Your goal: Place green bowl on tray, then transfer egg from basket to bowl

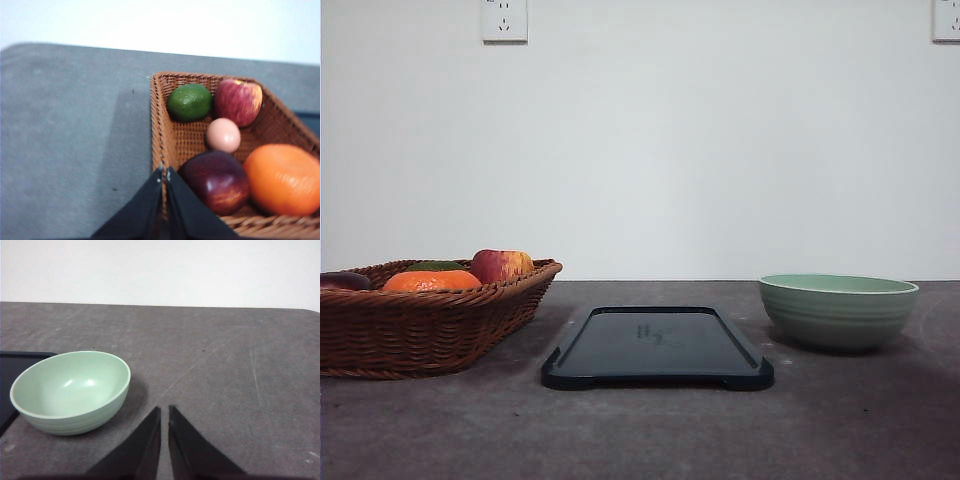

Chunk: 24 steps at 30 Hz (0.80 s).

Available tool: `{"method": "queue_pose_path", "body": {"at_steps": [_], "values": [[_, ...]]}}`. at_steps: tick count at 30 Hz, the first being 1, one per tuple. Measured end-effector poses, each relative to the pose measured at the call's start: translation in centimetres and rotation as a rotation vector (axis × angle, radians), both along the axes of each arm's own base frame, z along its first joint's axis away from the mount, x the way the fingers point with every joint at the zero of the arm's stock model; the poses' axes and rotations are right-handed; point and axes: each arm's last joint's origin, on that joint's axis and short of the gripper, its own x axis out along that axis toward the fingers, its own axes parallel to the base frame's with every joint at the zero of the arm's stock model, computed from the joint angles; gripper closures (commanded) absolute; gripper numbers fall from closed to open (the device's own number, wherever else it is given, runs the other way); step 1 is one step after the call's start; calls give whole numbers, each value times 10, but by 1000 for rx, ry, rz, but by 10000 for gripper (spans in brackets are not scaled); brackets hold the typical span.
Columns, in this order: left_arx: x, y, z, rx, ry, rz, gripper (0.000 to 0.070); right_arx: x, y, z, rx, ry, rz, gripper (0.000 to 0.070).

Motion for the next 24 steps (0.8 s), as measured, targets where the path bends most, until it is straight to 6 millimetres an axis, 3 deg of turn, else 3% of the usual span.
{"method": "queue_pose_path", "body": {"at_steps": [7, 10, 20, 24], "values": [[0, 0, 0, -399, 23, 59, 700, 0, 0, 0, 143, 8, -14, 691], [1, 0, 6, -494, -30, 58, 700, 0, 0, 1, 243, -2, -21, 692], [-1, 0, 36, -421, -338, -8, 700, -2, 0, 29, 288, -279, 15, 694], [-4, 2, 46, -384, -346, 55, 700, -4, 0, 39, 283, -278, 14, 694]]}}
